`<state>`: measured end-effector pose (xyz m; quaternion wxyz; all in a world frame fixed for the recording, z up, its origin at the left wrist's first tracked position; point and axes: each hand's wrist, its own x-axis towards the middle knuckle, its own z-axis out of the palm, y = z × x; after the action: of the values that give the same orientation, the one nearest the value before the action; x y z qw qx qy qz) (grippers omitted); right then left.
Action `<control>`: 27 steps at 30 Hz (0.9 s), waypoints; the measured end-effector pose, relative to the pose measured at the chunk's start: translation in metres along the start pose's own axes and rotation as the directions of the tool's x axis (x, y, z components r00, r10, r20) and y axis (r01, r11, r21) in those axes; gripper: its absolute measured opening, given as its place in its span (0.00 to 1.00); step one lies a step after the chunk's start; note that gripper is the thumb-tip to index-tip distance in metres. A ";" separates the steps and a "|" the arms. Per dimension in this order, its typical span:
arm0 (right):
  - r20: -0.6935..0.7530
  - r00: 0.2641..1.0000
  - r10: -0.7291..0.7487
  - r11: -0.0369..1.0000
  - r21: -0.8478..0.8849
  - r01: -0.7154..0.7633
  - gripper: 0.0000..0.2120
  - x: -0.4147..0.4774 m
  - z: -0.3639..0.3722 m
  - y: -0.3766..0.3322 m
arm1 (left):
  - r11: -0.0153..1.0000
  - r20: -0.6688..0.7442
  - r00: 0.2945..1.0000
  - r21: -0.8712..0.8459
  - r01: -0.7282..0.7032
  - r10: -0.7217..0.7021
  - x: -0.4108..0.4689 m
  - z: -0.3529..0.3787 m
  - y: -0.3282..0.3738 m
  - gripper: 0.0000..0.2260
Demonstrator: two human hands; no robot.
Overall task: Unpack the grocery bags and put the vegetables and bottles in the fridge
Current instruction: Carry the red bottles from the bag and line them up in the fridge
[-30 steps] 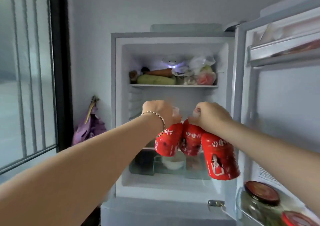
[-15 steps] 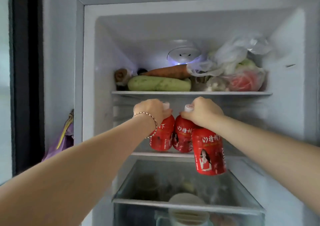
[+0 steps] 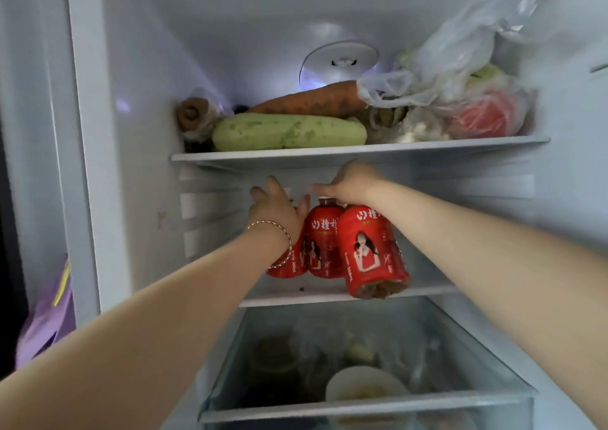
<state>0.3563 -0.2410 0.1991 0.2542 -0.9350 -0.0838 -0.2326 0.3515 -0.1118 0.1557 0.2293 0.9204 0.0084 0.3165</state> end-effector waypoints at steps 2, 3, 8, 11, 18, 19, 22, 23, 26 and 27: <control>-0.040 0.998 0.051 0.996 0.073 -0.048 0.24 -0.006 -0.004 0.003 | 0.994 -0.062 0.993 -0.025 -0.102 0.101 -0.017 0.010 0.002 0.33; -0.074 0.995 0.071 0.994 0.087 -0.064 0.23 -0.009 -0.007 0.007 | 0.988 -0.075 0.985 -0.021 -0.155 0.153 -0.024 0.013 0.003 0.33; -0.338 0.937 0.091 0.978 0.210 -0.019 0.08 -0.058 -0.024 0.023 | 0.969 0.086 0.980 0.153 -0.193 0.182 -0.033 0.025 0.008 0.40; -0.527 0.850 0.013 0.969 0.216 0.119 0.02 -0.083 -0.035 0.024 | 0.981 0.101 0.983 0.102 -0.164 0.154 -0.032 0.030 0.008 0.43; -0.729 0.658 -0.190 0.948 0.039 0.317 0.05 -0.076 -0.023 0.019 | 0.986 0.079 0.989 0.097 -0.135 0.127 -0.029 0.032 0.006 0.43; -0.717 0.671 -0.189 0.950 0.040 0.311 0.06 -0.072 -0.017 0.019 | 0.986 0.079 0.989 0.106 -0.131 0.123 -0.029 0.032 0.007 0.42; -0.718 0.674 -0.172 0.952 0.055 0.302 0.09 -0.064 -0.008 0.016 | 0.985 0.073 0.990 0.114 -0.130 0.122 -0.029 0.033 0.007 0.41; -0.717 0.672 -0.185 0.951 0.041 0.305 0.09 -0.064 -0.007 0.015 | 0.985 0.070 0.990 0.112 -0.130 0.123 -0.029 0.033 0.007 0.40; -0.663 0.679 -0.314 0.940 -0.118 0.320 0.12 -0.072 0.000 0.027 | 0.984 0.058 0.989 0.111 -0.139 0.133 -0.031 0.034 0.007 0.38; -0.616 0.701 -0.361 0.931 -0.195 0.309 0.15 -0.075 0.005 0.035 | 0.984 0.052 0.989 0.111 -0.141 0.136 -0.031 0.034 0.007 0.38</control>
<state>0.3019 -0.2710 0.1438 0.1846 -0.7765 -0.1514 -0.5832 0.3454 -0.1369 0.1171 0.1536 0.9372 -0.0424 0.3102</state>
